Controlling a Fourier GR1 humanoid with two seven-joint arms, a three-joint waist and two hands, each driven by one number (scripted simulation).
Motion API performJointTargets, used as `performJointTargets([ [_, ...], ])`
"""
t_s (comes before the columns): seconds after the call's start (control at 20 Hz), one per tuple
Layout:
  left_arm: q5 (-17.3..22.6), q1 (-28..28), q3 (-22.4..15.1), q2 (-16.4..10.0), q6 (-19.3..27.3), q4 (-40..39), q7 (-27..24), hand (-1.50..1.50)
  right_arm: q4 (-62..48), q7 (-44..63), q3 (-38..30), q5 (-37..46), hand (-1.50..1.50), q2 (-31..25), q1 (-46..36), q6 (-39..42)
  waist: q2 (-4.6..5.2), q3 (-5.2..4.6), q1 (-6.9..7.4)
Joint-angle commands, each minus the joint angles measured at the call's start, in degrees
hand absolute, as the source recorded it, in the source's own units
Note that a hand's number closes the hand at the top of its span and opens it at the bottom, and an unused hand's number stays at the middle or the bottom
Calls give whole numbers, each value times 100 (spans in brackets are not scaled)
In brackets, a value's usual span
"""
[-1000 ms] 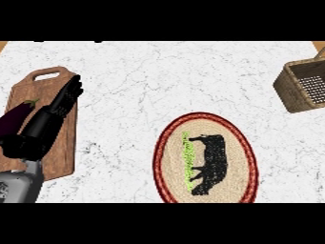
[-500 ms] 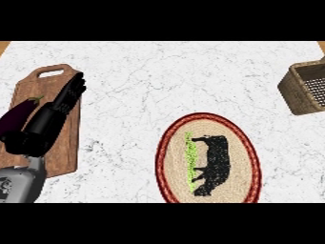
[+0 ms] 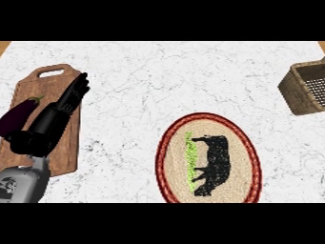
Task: Pick the sweet potato from the placemat and place it in the basket
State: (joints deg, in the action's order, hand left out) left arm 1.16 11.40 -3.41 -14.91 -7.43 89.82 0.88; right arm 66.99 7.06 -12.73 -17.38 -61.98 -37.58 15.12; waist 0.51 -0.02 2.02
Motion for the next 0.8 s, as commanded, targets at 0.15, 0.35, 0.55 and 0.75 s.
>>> performJointTargets([
  [0.15, -132, 148, 66, 104, 12, -276, -100, 0, -1421, -1428, 201, 1008, 150, 513, -569, -344, -8, 3, -77],
  [0.35, -252, 62, -40, 180, 54, 0, -14, 0, -2209, -2195, 282, 1472, 150, 744, -898, -554, 3, 6, -23],
  [0.55, -71, -382, 118, -8, -114, 422, 26, 0, -2795, -1924, -180, 1111, 150, 995, -1185, -872, -15, 7, 31],
  [0.75, -204, -59, 146, 113, -93, -119, -184, 0, -3784, -2561, 1, 1661, -150, 648, -1850, -536, 21, 7, 16],
])
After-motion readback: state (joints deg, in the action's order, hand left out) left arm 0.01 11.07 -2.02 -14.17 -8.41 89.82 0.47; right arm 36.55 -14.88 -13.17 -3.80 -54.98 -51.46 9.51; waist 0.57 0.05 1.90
